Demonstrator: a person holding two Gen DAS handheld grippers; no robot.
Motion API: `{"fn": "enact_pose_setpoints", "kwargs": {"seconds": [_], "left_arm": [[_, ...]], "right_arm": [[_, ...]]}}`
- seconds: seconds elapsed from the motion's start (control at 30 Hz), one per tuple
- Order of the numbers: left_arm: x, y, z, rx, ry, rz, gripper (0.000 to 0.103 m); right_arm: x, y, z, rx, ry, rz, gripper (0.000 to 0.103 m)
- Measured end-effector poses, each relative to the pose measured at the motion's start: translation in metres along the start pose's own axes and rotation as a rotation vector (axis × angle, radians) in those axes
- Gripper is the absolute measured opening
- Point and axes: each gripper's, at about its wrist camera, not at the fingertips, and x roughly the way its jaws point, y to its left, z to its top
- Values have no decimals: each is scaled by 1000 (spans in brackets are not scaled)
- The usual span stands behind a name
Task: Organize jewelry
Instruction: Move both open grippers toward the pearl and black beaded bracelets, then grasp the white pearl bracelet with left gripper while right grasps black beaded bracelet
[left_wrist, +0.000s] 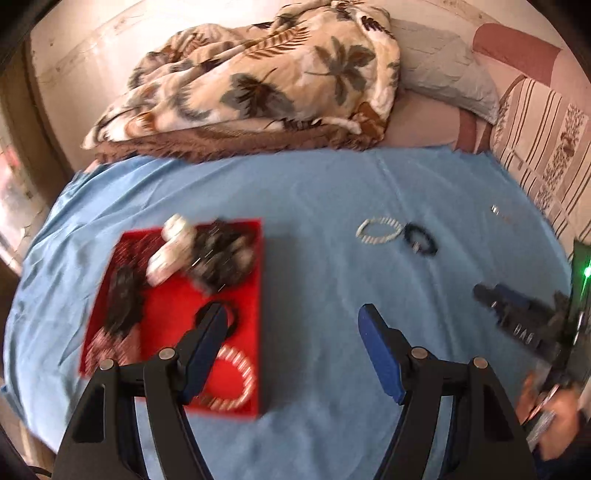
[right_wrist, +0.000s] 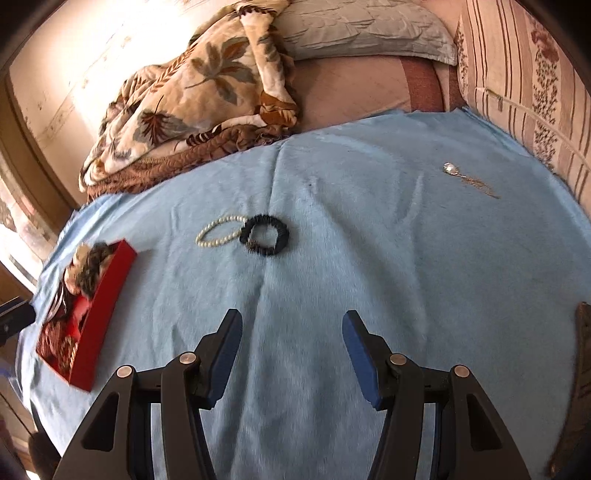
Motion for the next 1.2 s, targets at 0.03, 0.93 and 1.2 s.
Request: {"fn": "enact_pose_setpoints", "kwargs": {"seconds": [0.03,0.93,1.2], "left_arm": [[7,-3,7,-2,5,-10,72],[206,-81,83,126,124,-84,60],[199,-83,81,136,112,-55,9]], "right_arm": [[5,-1,4,7,-2,16,61],[104,-1,65,-80,46,113,40],[114,14,66,-157,82,105,18]]}}
